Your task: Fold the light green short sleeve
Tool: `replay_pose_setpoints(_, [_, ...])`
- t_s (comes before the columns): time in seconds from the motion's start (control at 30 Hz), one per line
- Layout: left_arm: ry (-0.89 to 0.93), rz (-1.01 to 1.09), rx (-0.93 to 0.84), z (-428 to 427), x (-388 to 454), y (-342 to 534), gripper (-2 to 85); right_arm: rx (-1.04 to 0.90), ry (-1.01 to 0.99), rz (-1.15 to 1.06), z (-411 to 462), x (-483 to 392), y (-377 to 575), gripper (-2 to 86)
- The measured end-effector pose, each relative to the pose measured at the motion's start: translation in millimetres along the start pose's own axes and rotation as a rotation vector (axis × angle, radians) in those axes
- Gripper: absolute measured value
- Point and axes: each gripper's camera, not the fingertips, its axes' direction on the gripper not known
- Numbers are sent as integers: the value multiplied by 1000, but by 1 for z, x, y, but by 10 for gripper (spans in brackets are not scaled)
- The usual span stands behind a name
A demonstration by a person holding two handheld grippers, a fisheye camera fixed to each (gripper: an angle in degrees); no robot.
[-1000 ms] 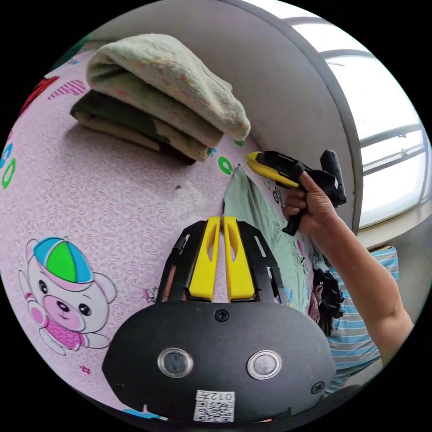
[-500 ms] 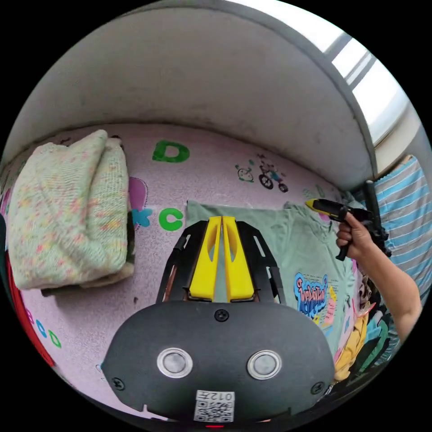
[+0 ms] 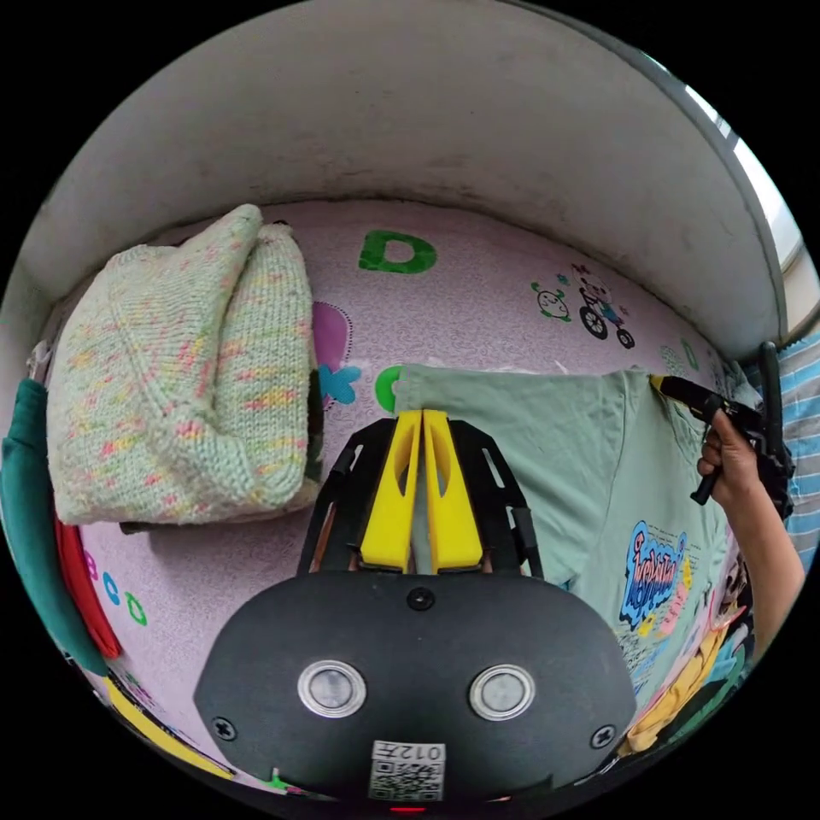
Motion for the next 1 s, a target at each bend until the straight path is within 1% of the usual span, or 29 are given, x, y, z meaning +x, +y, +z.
replay_pose_setpoints(0.07, [-7, 4, -6, -1, 7, 1, 3, -9, -8, 30, -7, 2, 11, -9])
replay_pose_setpoints(0.1, [-3, -2, -10, -4, 10, 1, 3, 28, -14, 28, -19, 2, 21, -9])
replay_pose_setpoints(0.13, [-6, -11, 6, -7, 10, 2, 4, 73, -23, 1, -33, 2, 33, -9])
replay_pose_setpoints(0.2, [24, -16, 85, -27, 12, 8, 5, 85, -46, -19, -53, 3, 54, -9])
replay_pose_setpoints(0.27, [79, 17, 89, -41, 17, 15, 5, 66, -132, -61, -70, 5, 83, -9])
replay_pose_setpoints(0.3, [109, 70, 87, -48, 24, 22, 6, 39, -167, -104, -81, 5, 107, -9])
replay_pose_setpoints(0.33, [118, 100, 76, -51, 28, 25, 6, -1, -166, -151, -89, 4, 134, -8])
replay_pose_setpoints(0.43, [117, 220, -35, -48, 48, 44, 6, -88, -137, -230, -105, 9, 200, -8])
replay_pose_setpoints(0.57, [46, 257, -173, -28, 64, 61, 5, -157, -86, -188, -120, 31, 259, -8])
replay_pose_setpoints(0.63, [32, 242, -155, -29, 66, 66, 5, -161, -42, -149, -133, 44, 286, -8])
replay_pose_setpoints(0.7, [-16, 208, -182, -31, 69, 69, 6, -166, 14, -132, -144, 50, 303, -8])
replay_pose_setpoints(0.77, [-24, 199, -183, -40, 71, 76, 7, -154, 44, -116, -162, 54, 319, -8])
replay_pose_setpoints(0.83, [41, 205, -176, -56, 74, 87, 7, -123, 8, -86, -199, 58, 340, -8])
replay_pose_setpoints(0.87, [109, 229, -186, -68, 77, 95, 7, -114, 6, -84, -210, 59, 346, -8])
replay_pose_setpoints(1.0, [255, 341, -189, -111, 85, 135, 7, -83, 38, -156, -299, 56, 392, -8])
